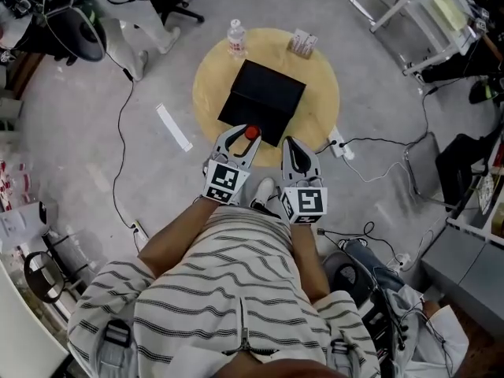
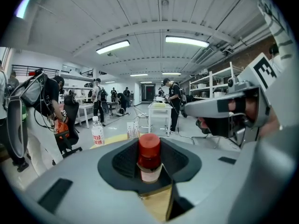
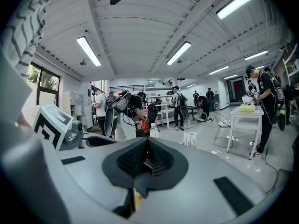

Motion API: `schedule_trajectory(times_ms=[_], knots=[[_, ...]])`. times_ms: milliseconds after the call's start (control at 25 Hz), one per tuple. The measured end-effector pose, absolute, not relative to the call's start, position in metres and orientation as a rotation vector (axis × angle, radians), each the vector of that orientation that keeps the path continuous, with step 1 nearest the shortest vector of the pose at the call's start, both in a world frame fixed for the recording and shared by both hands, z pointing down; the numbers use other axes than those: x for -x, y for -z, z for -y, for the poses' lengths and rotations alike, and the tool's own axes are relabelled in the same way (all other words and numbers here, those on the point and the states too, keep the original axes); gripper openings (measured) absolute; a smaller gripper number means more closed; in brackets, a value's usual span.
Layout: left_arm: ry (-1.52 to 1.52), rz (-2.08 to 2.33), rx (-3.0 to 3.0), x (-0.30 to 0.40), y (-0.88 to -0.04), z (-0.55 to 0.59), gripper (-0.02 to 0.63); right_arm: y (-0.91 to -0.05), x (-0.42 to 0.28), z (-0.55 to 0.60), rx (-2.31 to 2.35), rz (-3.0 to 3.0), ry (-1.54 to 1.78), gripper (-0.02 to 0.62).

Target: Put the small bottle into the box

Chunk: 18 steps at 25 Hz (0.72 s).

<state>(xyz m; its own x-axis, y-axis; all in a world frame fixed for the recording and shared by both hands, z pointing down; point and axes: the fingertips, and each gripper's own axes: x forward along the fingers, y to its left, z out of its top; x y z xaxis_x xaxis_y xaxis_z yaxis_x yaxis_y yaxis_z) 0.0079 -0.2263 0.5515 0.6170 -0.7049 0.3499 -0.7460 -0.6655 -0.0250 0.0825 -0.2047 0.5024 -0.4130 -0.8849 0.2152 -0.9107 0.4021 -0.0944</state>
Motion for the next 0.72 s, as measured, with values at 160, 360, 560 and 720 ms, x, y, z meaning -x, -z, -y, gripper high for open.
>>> schedule_trajectory(times_ms=[160, 360, 560, 720], knots=[[-0.537, 1.224, -2.707, -0.012, -0.567, 0.240, 0.149, -0.512, -0.086, 0.210, -1.604, 2.516, -0.315, 0.009], [-0.564, 1.211, -2.671, -0.016, -0.590, 0.247, 0.149, -0.519, -0.092, 0.210, -1.597, 2.512, -0.339, 0.009], [-0.587, 1.200, -2.620, -0.011, -0.612, 0.253, 0.150, -0.522, -0.091, 0.208, -1.595, 2.510, -0.353, 0.009], [-0.603, 1.201, -2.577, -0.013, -0.626, 0.259, 0.150, -0.523, -0.094, 0.210, -1.592, 2.509, -0.359, 0.009]])
